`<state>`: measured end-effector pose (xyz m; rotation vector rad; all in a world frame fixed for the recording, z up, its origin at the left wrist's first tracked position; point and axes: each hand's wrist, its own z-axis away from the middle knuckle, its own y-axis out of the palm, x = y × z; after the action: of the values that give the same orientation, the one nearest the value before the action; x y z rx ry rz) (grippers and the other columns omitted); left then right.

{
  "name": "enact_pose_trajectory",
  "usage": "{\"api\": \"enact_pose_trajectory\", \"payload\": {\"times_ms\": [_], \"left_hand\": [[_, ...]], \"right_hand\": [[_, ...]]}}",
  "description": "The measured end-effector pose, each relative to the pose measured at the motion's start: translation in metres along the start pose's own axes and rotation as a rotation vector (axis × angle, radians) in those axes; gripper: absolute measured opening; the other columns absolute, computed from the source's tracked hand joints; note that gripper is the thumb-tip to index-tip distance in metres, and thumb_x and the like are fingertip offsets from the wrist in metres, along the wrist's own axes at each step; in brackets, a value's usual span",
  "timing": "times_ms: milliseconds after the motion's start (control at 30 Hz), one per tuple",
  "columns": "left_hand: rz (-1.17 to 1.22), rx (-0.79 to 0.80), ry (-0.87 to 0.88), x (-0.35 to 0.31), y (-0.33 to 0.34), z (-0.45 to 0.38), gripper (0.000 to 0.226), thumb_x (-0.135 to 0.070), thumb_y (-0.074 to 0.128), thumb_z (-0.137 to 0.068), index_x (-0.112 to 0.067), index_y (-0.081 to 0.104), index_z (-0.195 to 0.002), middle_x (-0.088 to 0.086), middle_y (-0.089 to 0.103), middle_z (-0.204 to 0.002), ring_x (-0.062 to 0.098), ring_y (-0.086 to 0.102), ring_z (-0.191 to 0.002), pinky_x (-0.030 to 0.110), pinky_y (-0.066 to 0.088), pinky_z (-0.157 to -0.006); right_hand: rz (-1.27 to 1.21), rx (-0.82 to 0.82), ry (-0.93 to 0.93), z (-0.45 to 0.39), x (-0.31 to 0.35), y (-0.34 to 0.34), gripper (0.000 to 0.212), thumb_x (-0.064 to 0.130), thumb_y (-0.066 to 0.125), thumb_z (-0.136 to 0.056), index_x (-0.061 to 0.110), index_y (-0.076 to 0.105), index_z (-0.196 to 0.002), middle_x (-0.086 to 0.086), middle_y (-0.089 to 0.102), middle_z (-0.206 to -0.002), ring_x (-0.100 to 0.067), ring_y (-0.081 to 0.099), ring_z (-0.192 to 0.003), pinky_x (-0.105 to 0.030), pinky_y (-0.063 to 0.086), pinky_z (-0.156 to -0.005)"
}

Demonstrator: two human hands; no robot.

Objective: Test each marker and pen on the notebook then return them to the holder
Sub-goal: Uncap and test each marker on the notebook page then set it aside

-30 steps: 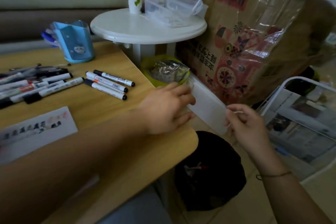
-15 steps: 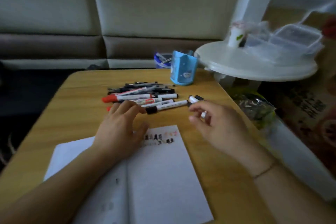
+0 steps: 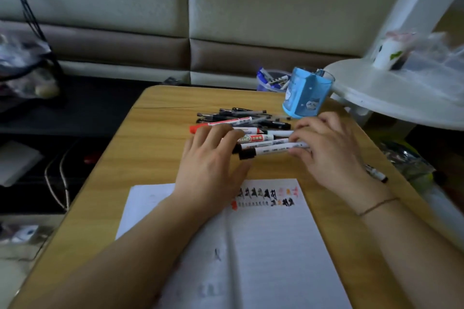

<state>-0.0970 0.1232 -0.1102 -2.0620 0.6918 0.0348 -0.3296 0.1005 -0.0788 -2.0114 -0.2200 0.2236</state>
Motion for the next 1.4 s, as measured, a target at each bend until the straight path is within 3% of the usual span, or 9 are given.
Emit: {"api": "enact_pose_trajectory", "payload": {"times_ms": [167, 300, 633, 733, 867, 1033, 1167, 1300, 1400], "left_hand": [[0.076, -0.079, 0.172, -0.014, -0.003, 0.002, 0.032, -0.038, 0.045, -0.099, -0.012, 0.063, -0.104, 0.003, 0.062, -0.097, 0.026, 0.058, -0.084, 0.037, 0.047, -0.067], [0.281, 0.03, 0.306, -0.029, -0.008, 0.008, 0.028, -0.031, 0.04, -0.1, -0.011, 0.058, -0.093, 0.002, 0.059, -0.083, 0.025, 0.054, -0.067, 0.033, 0.041, -0.051], [0.319, 0.145, 0.381, -0.028, -0.008, 0.013, 0.028, -0.055, 0.042, -0.098, -0.032, 0.054, -0.107, -0.005, 0.052, -0.058, 0.021, 0.045, -0.049, 0.03, 0.036, -0.042], [0.487, 0.166, 0.208, -0.023, -0.01, 0.014, 0.031, -0.045, 0.039, -0.094, -0.028, 0.043, -0.119, -0.008, 0.048, -0.065, 0.012, 0.04, -0.052, 0.032, 0.037, -0.05], [0.708, 0.092, 0.08, -0.013, -0.008, 0.013, 0.034, -0.01, 0.033, -0.091, -0.017, 0.038, -0.124, -0.006, 0.048, -0.087, 0.02, 0.046, -0.065, 0.036, 0.04, -0.059], [0.706, 0.05, 0.039, -0.01, 0.004, 0.012, 0.038, -0.015, 0.038, -0.1, -0.025, 0.033, -0.136, -0.011, 0.058, -0.104, 0.019, 0.052, -0.066, 0.039, 0.047, -0.062], [0.767, 0.063, -0.085, -0.01, 0.003, 0.011, 0.038, -0.018, 0.058, -0.09, -0.028, 0.049, -0.126, -0.016, 0.068, -0.101, 0.016, 0.065, -0.082, 0.029, 0.052, -0.073], [0.795, 0.058, -0.193, -0.011, 0.002, 0.011, 0.034, -0.026, 0.077, -0.079, -0.035, 0.057, -0.106, -0.02, 0.072, -0.094, 0.024, 0.068, -0.081, 0.045, 0.054, -0.075], [0.802, 0.058, -0.195, -0.012, 0.001, 0.011, 0.036, -0.017, 0.081, -0.079, -0.035, 0.058, -0.1, -0.017, 0.073, -0.092, 0.017, 0.07, -0.086, 0.043, 0.055, -0.076]], "right_hand": [[-0.762, -0.155, 0.025, 0.033, 0.03, -0.04, 0.019, 0.047, 0.065, -0.082, 0.03, 0.07, -0.089, 0.015, 0.066, -0.079, -0.008, 0.058, -0.076, -0.024, 0.046, -0.063], [-1.493, 0.053, 0.243, 0.055, 0.051, -0.037, 0.033, 0.051, 0.076, -0.069, 0.021, 0.066, -0.078, -0.006, 0.063, -0.061, -0.021, 0.058, -0.056, -0.03, 0.05, -0.051], [-1.472, 0.142, 0.076, 0.064, 0.039, -0.025, 0.014, 0.039, 0.07, -0.077, 0.028, 0.063, -0.075, -0.007, 0.063, -0.067, -0.019, 0.06, -0.06, -0.029, 0.048, -0.056], [-1.537, 0.058, 0.197, 0.066, 0.031, -0.027, 0.028, 0.048, 0.069, -0.08, 0.021, 0.073, -0.087, -0.015, 0.068, -0.071, -0.029, 0.066, -0.064, -0.034, 0.052, -0.055], [-1.272, -0.014, 0.417, 0.065, 0.021, -0.014, 0.021, 0.029, 0.073, -0.078, 0.016, 0.065, -0.065, -0.01, 0.063, -0.056, -0.026, 0.052, -0.048, -0.031, 0.041, -0.046], [-1.168, -0.084, 0.614, 0.066, 0.017, 0.003, 0.042, 0.01, 0.07, -0.084, 0.014, 0.044, -0.052, -0.014, 0.046, -0.049, -0.029, 0.048, -0.054, -0.041, 0.042, -0.053], [-1.065, -0.107, 0.65, 0.065, 0.016, 0.004, 0.038, 0.008, 0.067, -0.084, 0.01, 0.044, -0.055, -0.027, 0.051, -0.061, -0.052, 0.054, -0.067, -0.058, 0.051, -0.057], [-0.969, -0.083, 0.584, 0.064, 0.018, 0.004, 0.039, 0.007, 0.068, -0.081, 0.013, 0.043, -0.052, -0.015, 0.043, -0.049, -0.04, 0.048, -0.052, -0.042, 0.044, -0.048], [-0.967, -0.081, 0.571, 0.064, 0.017, 0.004, 0.038, 0.003, 0.066, -0.081, 0.012, 0.043, -0.052, -0.01, 0.042, -0.048, -0.037, 0.047, -0.052, -0.052, 0.048, -0.049]]}}
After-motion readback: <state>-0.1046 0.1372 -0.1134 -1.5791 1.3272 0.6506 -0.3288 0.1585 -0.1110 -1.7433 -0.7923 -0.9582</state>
